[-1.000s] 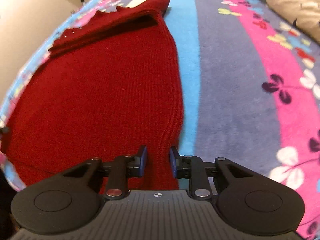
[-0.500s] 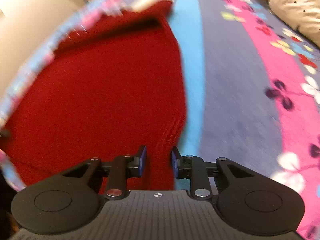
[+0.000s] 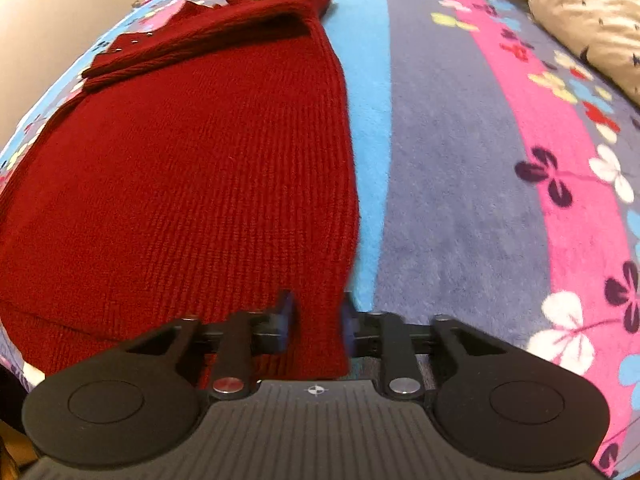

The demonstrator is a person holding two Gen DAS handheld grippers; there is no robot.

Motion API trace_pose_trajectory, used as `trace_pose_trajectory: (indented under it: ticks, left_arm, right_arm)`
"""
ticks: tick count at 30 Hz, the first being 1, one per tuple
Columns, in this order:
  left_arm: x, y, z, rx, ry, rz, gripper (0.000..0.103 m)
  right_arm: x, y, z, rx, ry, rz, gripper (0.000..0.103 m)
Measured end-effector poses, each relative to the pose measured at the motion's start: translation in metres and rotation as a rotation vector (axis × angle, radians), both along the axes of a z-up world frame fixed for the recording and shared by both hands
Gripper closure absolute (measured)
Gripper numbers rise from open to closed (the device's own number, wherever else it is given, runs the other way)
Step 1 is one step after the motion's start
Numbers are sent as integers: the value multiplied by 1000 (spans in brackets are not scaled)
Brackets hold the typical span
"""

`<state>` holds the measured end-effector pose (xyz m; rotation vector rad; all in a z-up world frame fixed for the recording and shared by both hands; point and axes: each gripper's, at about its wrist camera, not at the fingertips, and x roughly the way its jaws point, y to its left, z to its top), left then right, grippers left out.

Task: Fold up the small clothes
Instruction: 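Grasp the sweater hem with both grippers, then lift the hem with both grippers and fold it toward the collar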

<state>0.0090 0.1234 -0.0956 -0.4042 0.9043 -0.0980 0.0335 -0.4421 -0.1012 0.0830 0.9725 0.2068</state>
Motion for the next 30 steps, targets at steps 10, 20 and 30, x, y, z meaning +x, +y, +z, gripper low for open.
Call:
trace_pose_trajectory:
  ticks: [10, 20, 30]
  left_arm:
    - [-25, 5, 63, -64, -240, -105, 94]
    - [-127, 48, 165, -209, -403, -210, 95]
    - [-72, 51, 162, -206, -317, -133, 94]
  right_arm:
    - [-57, -23, 79, 286, -374, -114, 93]
    - [-183, -58, 133, 522, -560, -117, 95]
    - [-177, -93, 124, 628, -568, -214, 95]
